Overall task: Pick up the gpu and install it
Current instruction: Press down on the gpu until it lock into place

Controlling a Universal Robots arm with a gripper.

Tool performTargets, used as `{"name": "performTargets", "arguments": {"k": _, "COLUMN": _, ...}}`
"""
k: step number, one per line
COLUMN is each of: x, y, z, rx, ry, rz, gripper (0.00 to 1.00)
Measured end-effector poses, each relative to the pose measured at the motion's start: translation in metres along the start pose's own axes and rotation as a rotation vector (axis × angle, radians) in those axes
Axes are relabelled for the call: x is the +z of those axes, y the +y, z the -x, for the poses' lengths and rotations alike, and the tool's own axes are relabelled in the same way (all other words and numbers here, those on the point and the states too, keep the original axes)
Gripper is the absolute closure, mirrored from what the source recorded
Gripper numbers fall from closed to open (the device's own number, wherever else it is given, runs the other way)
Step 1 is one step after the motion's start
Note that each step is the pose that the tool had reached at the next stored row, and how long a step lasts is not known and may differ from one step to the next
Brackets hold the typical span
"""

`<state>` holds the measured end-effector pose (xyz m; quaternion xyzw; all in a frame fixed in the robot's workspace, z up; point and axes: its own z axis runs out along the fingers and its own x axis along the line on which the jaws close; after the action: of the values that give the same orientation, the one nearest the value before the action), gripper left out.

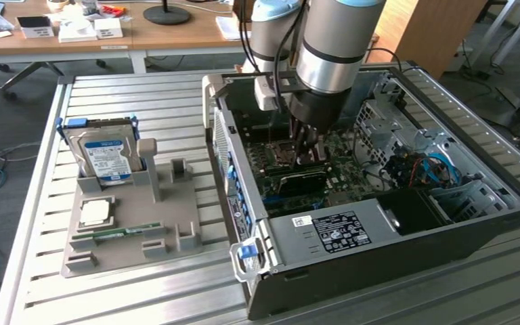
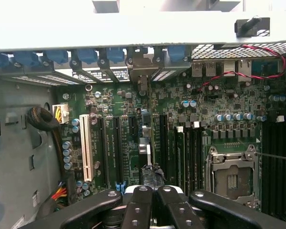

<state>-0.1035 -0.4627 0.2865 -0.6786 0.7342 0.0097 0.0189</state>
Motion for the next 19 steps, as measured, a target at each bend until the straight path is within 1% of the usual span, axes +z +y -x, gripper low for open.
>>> {"name": "performTargets", "arguments": {"k": 7, "x": 0.0053, "y": 0.0000, "z": -0.0002, "rx": 0.000, "ry": -0.0002, "rz": -0.0001, "gripper": 0.89}}
{"name": "performTargets", "arguments": {"k": 12, "x": 0.0058, "y": 0.0000, "z": 0.0000, "rx": 0.000, "ry": -0.0001, "rz": -0.0001, "gripper": 0.89}}
{"name": "performTargets", "arguments": {"k": 19, "x": 0.0087, "y": 0.0005, "z": 0.0047, "rx": 0.000, "ry": -0.0005, "rz": 0.0000, "gripper": 0.89}}
